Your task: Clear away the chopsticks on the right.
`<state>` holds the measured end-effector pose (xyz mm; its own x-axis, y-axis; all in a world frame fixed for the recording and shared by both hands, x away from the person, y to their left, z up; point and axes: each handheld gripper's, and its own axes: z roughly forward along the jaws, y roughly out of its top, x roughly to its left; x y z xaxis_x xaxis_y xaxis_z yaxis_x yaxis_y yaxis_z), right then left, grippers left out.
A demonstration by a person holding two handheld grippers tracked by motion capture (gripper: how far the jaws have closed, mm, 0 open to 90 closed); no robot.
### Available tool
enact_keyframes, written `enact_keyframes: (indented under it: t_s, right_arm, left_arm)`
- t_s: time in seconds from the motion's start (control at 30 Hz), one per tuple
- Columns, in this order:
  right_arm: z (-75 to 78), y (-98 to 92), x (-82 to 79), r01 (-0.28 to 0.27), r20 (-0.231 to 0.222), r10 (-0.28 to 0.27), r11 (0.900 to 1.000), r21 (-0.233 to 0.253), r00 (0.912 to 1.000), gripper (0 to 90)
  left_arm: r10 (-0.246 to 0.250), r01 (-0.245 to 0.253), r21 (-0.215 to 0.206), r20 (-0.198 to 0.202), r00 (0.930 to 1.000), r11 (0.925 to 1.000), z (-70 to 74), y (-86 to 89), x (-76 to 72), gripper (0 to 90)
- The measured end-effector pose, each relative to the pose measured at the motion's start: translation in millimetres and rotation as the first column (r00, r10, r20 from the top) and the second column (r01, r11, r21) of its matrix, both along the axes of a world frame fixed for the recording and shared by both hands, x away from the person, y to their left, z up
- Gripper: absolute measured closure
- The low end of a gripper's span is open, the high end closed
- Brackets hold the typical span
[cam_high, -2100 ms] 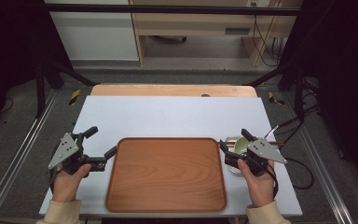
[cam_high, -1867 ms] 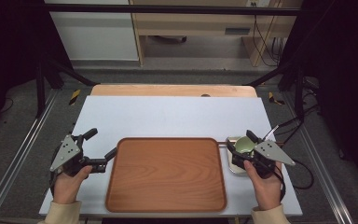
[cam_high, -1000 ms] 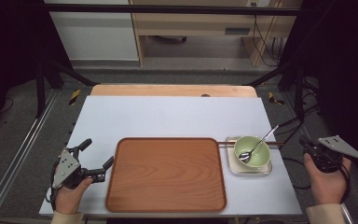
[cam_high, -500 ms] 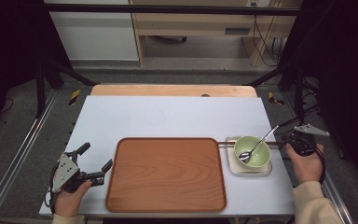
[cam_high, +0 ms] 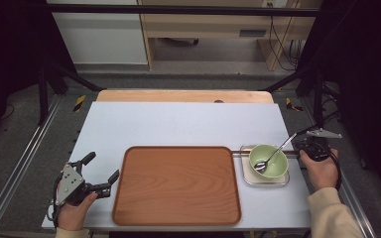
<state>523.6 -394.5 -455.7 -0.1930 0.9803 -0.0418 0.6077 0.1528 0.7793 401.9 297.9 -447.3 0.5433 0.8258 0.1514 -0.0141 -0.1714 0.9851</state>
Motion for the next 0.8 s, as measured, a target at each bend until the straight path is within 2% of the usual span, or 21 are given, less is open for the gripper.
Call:
enact_keyframes:
  t_s: [0.23, 0.4, 0.47, 0.6, 0.63, 0.8]
  right_arm:
    - [-2.8, 1.6, 5.0, -0.021, -0.016, 0.021, 1.0, -0.015, 0.9997, 90.0]
    - [-4.8, 1.0, 6.3, -0.026, -0.026, 0.026, 1.0, -0.002, 0.9993, 90.0]
    - [-6.3, 1.8, 6.9, -0.038, -0.028, 0.037, 0.999, -0.037, 0.9989, 90.0]
    - [-7.0, 5.2, 6.6, -0.047, -0.045, 0.045, 0.998, -0.03, 0.998, 90.0]
    - [-7.0, 6.4, 6.0, -0.061, -0.063, 0.058, 0.997, -0.043, 0.9963, 90.0]
    - [-5.9, 8.8, 1.9, -0.092, -0.074, 0.089, 0.995, -0.04, 0.9933, 90.0]
  left_arm:
    - [-0.004, 0.004, 0.011, 0.003, 1.0, 0.9999, 0.3, -0.9, -0.8, 3.1]
    - [-0.006, 0.006, 0.005, 0.001, 1.0, 1.0, -0.2, -0.6, -0.5, 3.1]
    - [-0.005, 0.005, 0.005, 0.001, 1.0, 1.0, -0.2, -0.6, -0.6, 3.1]
    - [-0.005, 0.005, 0.01, 0.0, 1.0, 0.9999, 0.1, -0.2, -1.0, 3.1]
    - [-0.004, 0.004, 0.007, 0.0, 1.0, 1.0, -0.1, -0.1, -1.0, 3.1]
    - [-0.003, 0.003, 0.003, -0.003, 1.0, 1.0, -0.8, 0.1, -0.5, 3.1]
